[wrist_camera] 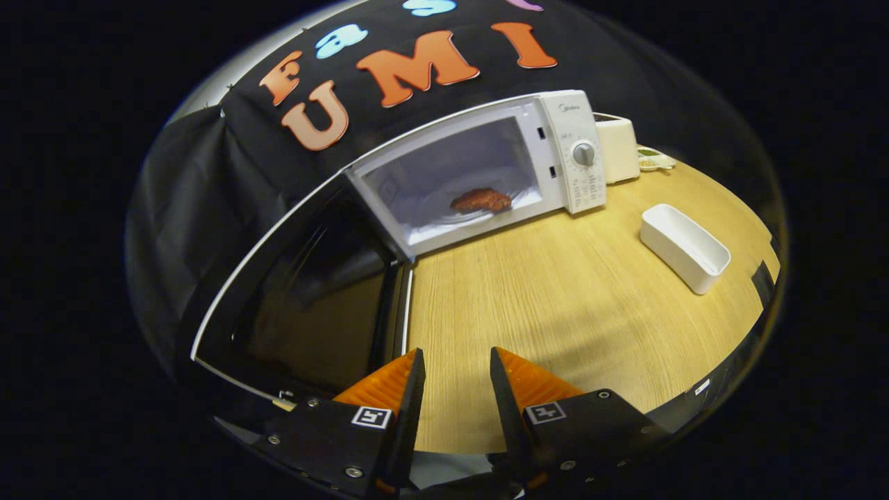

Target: Open the microwave, put the food inside, and close the microwave door.

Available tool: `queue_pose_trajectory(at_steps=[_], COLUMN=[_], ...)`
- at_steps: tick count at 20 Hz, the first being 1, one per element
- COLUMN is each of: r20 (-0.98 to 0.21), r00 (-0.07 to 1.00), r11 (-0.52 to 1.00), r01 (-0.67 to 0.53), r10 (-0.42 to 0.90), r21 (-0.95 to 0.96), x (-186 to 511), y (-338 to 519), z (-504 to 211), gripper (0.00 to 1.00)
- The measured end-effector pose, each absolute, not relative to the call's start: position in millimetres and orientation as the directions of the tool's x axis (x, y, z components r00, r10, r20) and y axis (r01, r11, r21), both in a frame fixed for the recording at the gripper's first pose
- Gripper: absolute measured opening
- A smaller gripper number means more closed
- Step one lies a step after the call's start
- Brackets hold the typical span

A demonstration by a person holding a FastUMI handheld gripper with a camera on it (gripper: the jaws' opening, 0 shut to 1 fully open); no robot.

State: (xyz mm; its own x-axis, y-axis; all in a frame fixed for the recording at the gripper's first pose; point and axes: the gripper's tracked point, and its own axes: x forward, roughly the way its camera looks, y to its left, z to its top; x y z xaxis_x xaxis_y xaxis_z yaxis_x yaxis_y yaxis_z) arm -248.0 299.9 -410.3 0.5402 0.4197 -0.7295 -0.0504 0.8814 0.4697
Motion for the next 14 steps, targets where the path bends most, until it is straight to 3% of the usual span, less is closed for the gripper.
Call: queue_pose_trajectory(at_steps=[4, 10, 14], r20=[-0.717, -0.716, -0.662], r00=[0.485, 0.372, 0.380], r11=[0.860, 0.807, 0.762], r01=[-0.182, -0.285, -0.383], r10=[0.500, 0.591, 0.646], r21=[0.477, 0.517, 0.523], x=[-280.6, -332.2, -341.5], y=[332.0, 358.1, 375.7], z=[-398.8, -402.3, -384.2], gripper=[0.44, 0.41, 0.26])
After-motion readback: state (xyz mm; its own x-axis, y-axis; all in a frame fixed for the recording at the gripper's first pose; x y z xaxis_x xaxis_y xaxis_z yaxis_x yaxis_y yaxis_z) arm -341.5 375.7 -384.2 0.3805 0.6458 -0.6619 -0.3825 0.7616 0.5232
